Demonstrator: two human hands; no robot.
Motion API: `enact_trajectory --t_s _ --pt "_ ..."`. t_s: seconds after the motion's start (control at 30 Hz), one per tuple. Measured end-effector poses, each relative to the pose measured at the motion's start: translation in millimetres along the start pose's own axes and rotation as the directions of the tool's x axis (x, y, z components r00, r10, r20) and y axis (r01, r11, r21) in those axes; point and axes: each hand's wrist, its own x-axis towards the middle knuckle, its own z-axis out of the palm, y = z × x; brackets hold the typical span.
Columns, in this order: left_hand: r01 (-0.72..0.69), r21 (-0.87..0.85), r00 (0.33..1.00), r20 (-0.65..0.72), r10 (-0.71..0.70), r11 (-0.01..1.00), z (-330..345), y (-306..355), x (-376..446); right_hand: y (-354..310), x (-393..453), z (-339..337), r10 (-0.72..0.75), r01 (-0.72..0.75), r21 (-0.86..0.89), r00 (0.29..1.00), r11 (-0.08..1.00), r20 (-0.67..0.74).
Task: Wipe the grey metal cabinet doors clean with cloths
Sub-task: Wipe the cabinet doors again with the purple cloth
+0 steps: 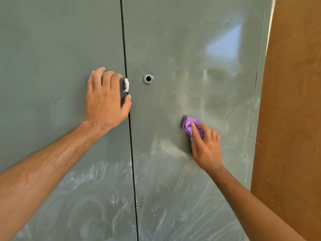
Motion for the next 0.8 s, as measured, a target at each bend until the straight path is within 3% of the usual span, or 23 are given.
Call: enact_trajectory --t_s 0.03,0.1,0.17,0.2,0.23,0.33,0.4,0.47,0.53,0.6,0.67,0.73,0.77,0.8 --pt "0.004 -0.004 1.0 -0.002 -0.004 1.0 0.8 -0.5 -0.5 17.7 -1.1 -0.8 -0.019 0.019 -0.025 1.0 1.0 0.005" --pt "-0.023 -0.009 1.0 -0.021 0.022 1.0 2.1 -4.6 -2.4 45.2 18.0 -2.4 0.137 -0.137 -0.024 0.99 0.99 -0.027" --pt "-0.036 -0.01 0.998 -0.056 0.035 0.999 4.1 -9.4 -2.6 54.2 57.5 -1.2 0.447 -0.446 0.034 0.89 0.894 -0.091" --pt "-0.033 -0.014 0.997 -0.071 0.032 0.999 5.4 -9.0 -3.0 48.5 72.8 -1.8 0.537 -0.535 0.057 0.836 0.843 -0.107" --pt "-0.027 -0.014 0.996 -0.085 0.026 1.0 6.7 -6.9 -2.7 39.9 79.6 -1.0 0.541 -0.536 0.076 0.831 0.841 -0.125" --pt "-0.006 -0.007 0.994 -0.105 0.005 1.0 9.0 -0.4 -2.1 32.3 50.5 4.0 0.141 -0.136 0.061 0.985 0.989 -0.102" --pt "0.019 -0.002 0.994 -0.106 -0.019 1.0 7.6 1.3 -1.0 54.7 31.9 -0.5 -0.036 0.04 0.051 0.997 0.998 -0.062" --pt "0.032 -0.004 0.993 -0.116 -0.032 0.999 4.7 6.4 1.8 76.9 44.4 -4.6 0.072 -0.069 0.052 0.995 0.996 -0.071" --pt "0.014 -0.017 0.993 -0.114 -0.015 1.0 3.9 18.8 4.3 83.0 74.2 -5.8 0.379 -0.37 0.092 0.919 0.924 -0.11" --pt "-0.028 -0.032 0.995 -0.097 0.025 0.999 7.9 36.8 7.1 69.9 86.7 -7.1 0.477 -0.467 0.1 0.869 0.879 -0.133" --pt "-0.074 -0.063 0.995 -0.075 0.07 0.995 14.2 54.3 9.7 65.3 65.4 -4.6 0.234 -0.226 0.073 0.965 0.971 -0.117" --pt "-0.133 -0.104 0.99 -0.056 0.128 0.986 20.6 65.5 12.2 86.8 36.0 -8.2 -0.074 0.076 0.039 0.996 0.996 -0.04" --pt "-0.17 -0.116 0.985 -0.056 0.164 0.979 24.9 69.7 14.7 106.4 34.0 -12.3 -0.109 0.109 0.021 0.994 0.994 -0.019" --pt "-0.204 -0.116 0.978 -0.053 0.2 0.972 29.7 73.9 17.6 124.0 39.8 -15.2 -0.038 0.039 0.014 0.999 0.999 -0.022"
